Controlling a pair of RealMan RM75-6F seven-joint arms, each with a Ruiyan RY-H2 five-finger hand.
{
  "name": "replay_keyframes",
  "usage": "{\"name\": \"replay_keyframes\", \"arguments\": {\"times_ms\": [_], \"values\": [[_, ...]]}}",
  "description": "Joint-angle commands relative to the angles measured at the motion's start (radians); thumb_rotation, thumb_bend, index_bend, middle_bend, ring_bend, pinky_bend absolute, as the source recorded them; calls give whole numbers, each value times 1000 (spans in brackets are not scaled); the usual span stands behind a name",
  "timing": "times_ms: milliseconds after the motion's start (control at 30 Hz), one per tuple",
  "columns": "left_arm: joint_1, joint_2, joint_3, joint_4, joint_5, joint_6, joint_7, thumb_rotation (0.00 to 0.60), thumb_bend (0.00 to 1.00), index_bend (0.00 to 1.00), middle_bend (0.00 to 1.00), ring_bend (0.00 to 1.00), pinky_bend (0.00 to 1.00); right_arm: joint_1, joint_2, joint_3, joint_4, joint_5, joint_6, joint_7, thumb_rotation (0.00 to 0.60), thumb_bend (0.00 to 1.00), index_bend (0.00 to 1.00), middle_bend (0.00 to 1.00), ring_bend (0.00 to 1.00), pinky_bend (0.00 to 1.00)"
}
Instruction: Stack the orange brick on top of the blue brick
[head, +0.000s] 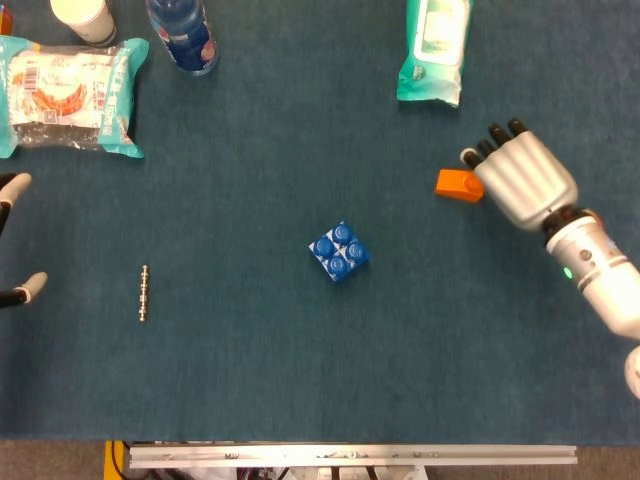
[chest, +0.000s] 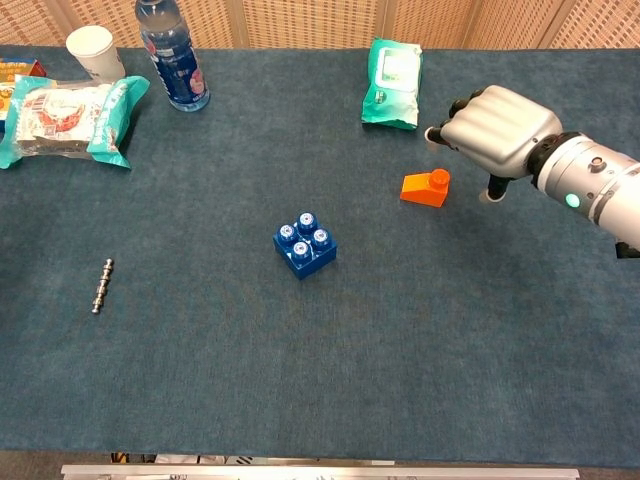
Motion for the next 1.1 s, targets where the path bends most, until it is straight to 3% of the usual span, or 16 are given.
{"name": "replay_keyframes", "arguments": {"times_ms": [33,167,500,833,1100], "values": [[-3,1,3,-2,0,-7,3,600,149,102,124,159,103,51,12,6,-9,138,-30,15,600,0,294,377,212,270],[-7,0,4,-1,2,-14,4,600,149,102,122,158,103,90,0,-2,20,198,-39,33,600,0,283,377,212,271],[-15,2,4,-4,-1,-27,11,600,149,102,117,158,103,156,-61,-43,116,213,-87,128,600,0,271,372,212,278],[-8,4,6,4,-6,-20,1,600,149,102,117,158,103,188,-120,-72,189,132,-148,272,600,0,270,372,213,268],[-2,6,7,10,-8,-14,-6,600,149,102,117,158,103,195,-110,-98,182,31,-185,383,600,0,271,372,213,265]]}}
